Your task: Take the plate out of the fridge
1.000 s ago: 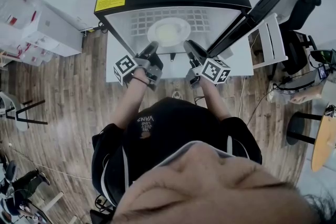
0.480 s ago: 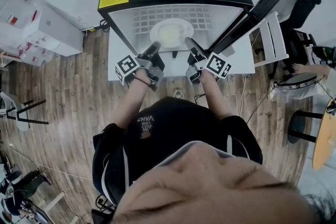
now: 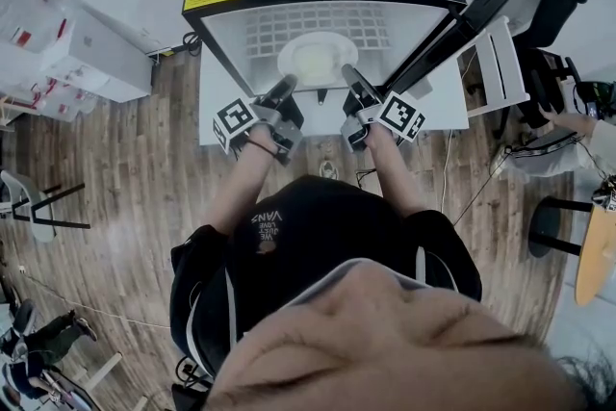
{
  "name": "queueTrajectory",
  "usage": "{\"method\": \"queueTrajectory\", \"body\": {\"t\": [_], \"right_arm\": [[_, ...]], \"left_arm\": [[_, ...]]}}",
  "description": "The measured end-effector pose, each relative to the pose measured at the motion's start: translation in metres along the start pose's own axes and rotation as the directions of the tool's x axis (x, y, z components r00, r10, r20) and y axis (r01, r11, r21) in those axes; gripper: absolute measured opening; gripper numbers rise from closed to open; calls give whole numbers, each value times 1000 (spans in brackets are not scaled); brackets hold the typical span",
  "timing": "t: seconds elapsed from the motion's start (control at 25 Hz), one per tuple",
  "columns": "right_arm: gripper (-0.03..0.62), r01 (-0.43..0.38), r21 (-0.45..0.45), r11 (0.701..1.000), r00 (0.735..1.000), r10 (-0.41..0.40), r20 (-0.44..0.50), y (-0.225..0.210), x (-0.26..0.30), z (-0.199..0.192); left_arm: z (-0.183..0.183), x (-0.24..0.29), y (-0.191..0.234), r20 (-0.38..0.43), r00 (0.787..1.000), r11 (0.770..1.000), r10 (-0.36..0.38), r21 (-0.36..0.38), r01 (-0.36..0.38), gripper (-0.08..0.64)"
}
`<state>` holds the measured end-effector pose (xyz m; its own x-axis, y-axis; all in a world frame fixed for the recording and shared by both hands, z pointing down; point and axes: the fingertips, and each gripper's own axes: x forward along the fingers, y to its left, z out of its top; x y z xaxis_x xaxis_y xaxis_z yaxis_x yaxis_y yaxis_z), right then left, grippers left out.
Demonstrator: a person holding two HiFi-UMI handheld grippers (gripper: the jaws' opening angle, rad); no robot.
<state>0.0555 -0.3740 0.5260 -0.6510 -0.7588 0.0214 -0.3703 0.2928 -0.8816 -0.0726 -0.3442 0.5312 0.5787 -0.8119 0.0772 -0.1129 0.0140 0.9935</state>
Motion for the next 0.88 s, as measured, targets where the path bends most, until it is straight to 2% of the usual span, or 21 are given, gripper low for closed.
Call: {"method": "queueTrajectory", "body": {"t": [0.88], "right_arm": [[74, 28, -30, 999, 999, -27, 33, 15, -25, -22]], "left_arm": [[-10, -24, -5, -56, 998, 998, -17, 60, 21, 28]]}}
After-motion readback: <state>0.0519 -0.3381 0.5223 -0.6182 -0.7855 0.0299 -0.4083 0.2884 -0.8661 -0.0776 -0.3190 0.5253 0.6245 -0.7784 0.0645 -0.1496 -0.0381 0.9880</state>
